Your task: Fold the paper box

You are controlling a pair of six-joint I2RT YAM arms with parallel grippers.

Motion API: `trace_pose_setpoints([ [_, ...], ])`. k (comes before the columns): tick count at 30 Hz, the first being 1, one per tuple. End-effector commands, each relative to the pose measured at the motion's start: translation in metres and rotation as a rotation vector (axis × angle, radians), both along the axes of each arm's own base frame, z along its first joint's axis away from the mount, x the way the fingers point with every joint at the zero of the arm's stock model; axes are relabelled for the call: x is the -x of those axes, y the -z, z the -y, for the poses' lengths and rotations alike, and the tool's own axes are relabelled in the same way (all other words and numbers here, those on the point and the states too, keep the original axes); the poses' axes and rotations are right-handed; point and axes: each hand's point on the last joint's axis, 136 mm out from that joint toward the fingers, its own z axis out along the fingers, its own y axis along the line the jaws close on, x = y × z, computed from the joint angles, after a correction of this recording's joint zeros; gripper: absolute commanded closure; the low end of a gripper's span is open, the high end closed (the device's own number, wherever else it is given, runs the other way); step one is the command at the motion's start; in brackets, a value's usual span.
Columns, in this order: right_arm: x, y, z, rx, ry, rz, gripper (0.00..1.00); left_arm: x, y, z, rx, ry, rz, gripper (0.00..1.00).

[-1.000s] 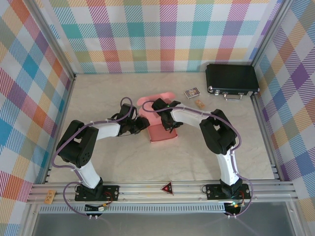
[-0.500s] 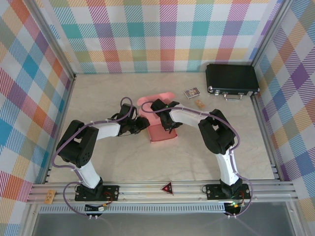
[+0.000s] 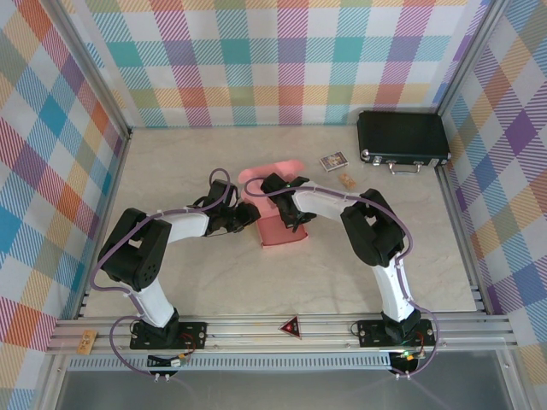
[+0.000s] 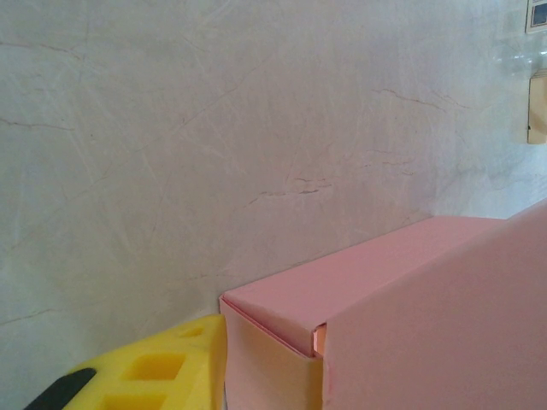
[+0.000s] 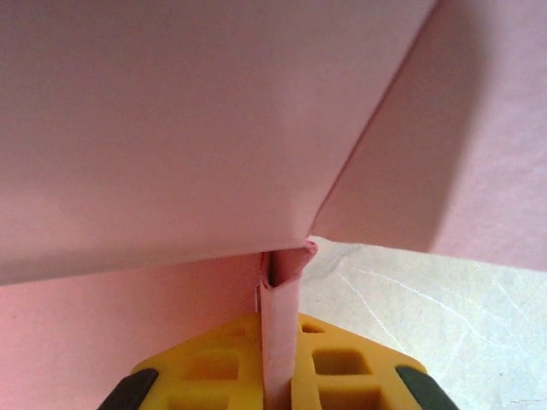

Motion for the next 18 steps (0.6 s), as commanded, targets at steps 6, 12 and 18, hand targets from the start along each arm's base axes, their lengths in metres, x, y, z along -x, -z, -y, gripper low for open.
trace_pose_setpoints([
  [6, 0.011, 0.005, 0.008, 0.017, 0.012, -0.048, 0.83, 0.003, 0.003, 0.002, -0.022, 0.022, -0.013, 0.67],
  [12, 0.007, -0.018, -0.001, -0.058, 0.021, -0.009, 0.73, -0.001, -0.003, 0.006, -0.014, 0.04, -0.003, 0.67],
  [18, 0.008, -0.029, -0.004, -0.097, 0.027, 0.003, 0.65, -0.008, -0.006, 0.01, -0.03, 0.066, 0.005, 0.66],
])
